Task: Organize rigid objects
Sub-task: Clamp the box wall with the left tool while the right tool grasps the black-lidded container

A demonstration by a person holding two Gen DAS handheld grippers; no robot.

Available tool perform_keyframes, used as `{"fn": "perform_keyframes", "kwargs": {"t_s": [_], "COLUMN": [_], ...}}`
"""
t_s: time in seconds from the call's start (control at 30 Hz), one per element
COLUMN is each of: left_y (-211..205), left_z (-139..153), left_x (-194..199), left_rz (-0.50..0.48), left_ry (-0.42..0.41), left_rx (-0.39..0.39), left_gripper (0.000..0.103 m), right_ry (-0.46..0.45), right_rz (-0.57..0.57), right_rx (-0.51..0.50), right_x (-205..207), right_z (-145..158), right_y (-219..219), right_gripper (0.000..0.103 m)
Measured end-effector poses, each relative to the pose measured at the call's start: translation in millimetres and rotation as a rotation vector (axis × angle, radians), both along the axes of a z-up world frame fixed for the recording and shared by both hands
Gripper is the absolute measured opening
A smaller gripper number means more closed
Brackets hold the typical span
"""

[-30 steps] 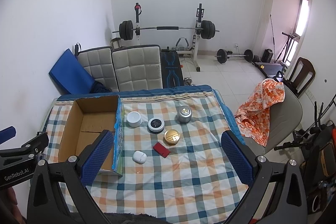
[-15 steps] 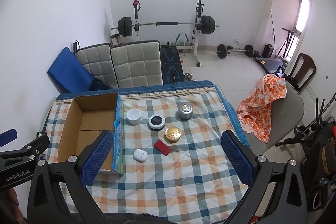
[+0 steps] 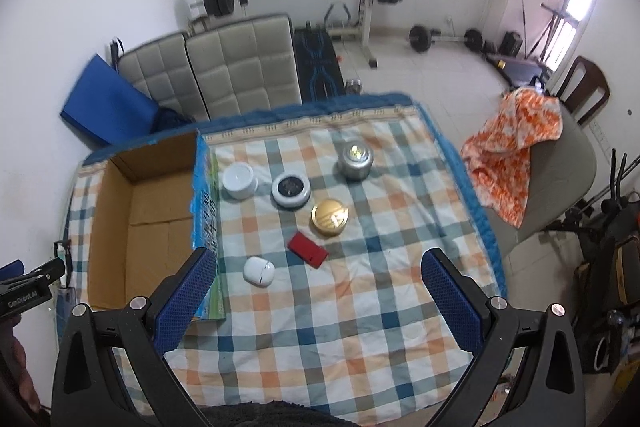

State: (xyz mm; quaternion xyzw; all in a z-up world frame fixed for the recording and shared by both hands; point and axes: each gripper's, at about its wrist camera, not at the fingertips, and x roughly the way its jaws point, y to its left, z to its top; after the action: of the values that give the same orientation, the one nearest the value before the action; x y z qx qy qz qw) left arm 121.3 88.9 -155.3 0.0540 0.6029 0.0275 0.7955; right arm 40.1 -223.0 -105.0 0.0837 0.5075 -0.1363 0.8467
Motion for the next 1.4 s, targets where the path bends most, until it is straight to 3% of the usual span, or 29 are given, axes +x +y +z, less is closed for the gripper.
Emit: {"fn": "perform_keyframes", "kwargs": {"t_s": [0.3,0.53,0.67,0.8,0.87,0.9,0.97,1.03,1.4], "left_y": [42.4,68.3,73.3,68.4,65.4,65.0,65.8,68.6,77.3], "left_z": [-88.1,-165.1,-199.8,-216.4,-223.9,-226.5,-230.2,-233.0,-242.5], "left_x": [41.5,48.8,46.7,44.4,44.2,44.7,45.8,47.0,53.9], "left_rz": [0.000,0.021,0.013,-0.012,-0.018,-0.016,-0.014,-0.005,-0.007], "left_ry": [0.162,0.318,0.414,0.455,0.475,0.478,0.475,0.484,0.478], "left_rx": [0.010,-0.010,-0.058,-0.073,-0.074,-0.061,-0.052,-0.062,-0.028], "left_gripper": [0.101,0.074,0.067,0.063,0.047,0.045,0.029,0.021,0.010], "right_ry": [0.123,0.200,0.247,0.285,0.307,0.317,0.336,0.366,0.431], "right_rz": [-0.019,-0.057,-0.074,-0.063,-0.054,-0.039,-0.029,-0.023,-0.042], "right_rx": [0.031,0.046,0.074,0.115,0.132,0.147,0.161,0.178,0.248], "right_x": [56.1,82.9,98.0,119.3,134.3,145.4,160.9,180.7,253.0], "right_z": [-71.8,-118.7,-148.0,-177.6,-195.2,-206.9,-224.4,-245.1,-314.8], "right_y": [-5.1,-20.6,-38.0,-51.3,-54.9,-56.3,-57.7,-57.1,-41.8], "right_gripper": [0.103,0.103,0.103,0.103,0.103,0.103,0.103,0.103,0.102]}}
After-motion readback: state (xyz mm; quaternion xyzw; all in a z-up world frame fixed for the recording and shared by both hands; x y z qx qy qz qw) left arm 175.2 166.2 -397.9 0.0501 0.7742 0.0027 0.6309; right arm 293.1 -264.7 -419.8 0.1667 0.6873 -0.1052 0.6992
